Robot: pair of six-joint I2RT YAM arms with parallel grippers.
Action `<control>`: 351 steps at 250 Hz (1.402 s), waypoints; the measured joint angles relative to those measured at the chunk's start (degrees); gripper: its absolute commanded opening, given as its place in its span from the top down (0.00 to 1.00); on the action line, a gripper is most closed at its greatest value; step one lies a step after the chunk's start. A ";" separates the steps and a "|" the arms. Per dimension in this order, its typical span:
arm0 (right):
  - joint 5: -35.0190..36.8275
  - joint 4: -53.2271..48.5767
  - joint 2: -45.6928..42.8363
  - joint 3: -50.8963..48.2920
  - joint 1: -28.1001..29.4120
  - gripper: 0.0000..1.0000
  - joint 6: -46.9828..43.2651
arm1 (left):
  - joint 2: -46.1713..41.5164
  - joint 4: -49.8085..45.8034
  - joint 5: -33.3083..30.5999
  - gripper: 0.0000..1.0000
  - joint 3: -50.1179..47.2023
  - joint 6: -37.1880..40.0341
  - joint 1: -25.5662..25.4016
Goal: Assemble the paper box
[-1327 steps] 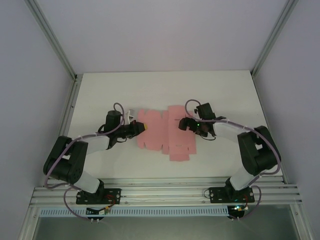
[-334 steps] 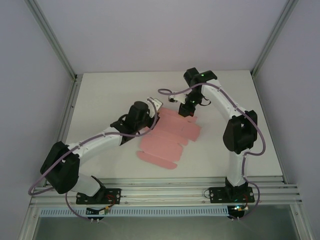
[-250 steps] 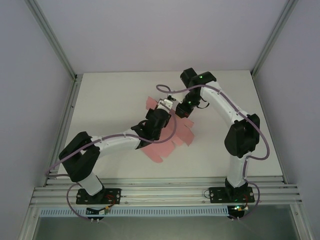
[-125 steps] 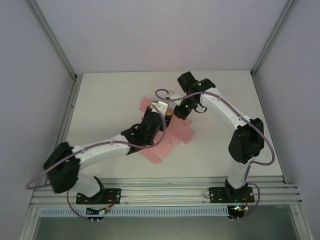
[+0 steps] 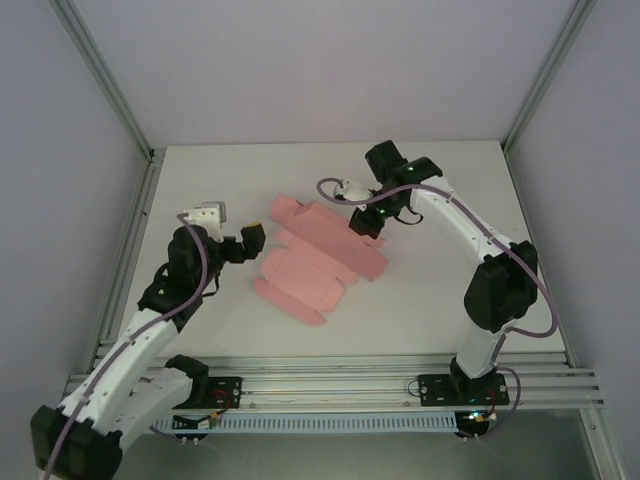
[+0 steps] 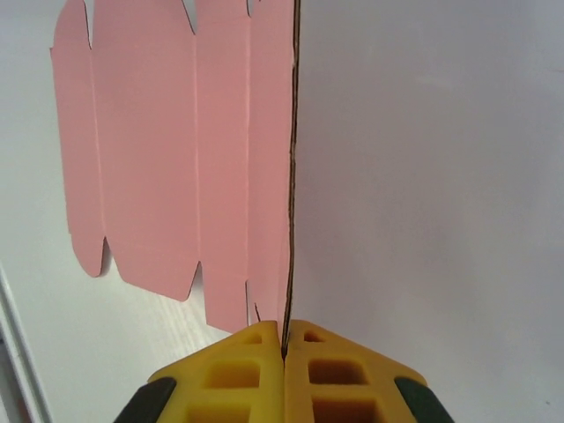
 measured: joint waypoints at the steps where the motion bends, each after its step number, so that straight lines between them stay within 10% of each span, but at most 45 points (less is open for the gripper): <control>1: -0.04 -0.15 0.00 0.04 0.00 1.00 -0.09 | 0.22 0.00 0.50 0.00 -0.09 0.02 0.22; 77: -4.57 -4.85 0.11 2.84 -1.14 1.00 -3.41 | 19.67 6.71 30.91 0.23 -0.42 0.04 9.75; 138: -5.03 -5.16 1.01 3.15 -1.14 1.00 -3.34 | 23.37 10.84 39.76 0.49 -0.37 0.28 9.77; 226: -6.51 -5.53 1.22 3.28 -1.14 1.00 -2.95 | 25.16 11.63 39.69 0.55 0.83 0.68 9.77; 271: -6.43 -5.73 1.22 3.37 -1.14 1.00 -2.14 | 24.68 11.04 38.51 1.00 0.83 1.57 9.68; 351: -4.90 -6.27 1.25 4.85 -1.11 1.00 2.25 | 21.79 3.58 22.32 1.00 5.53 10.80 -2.40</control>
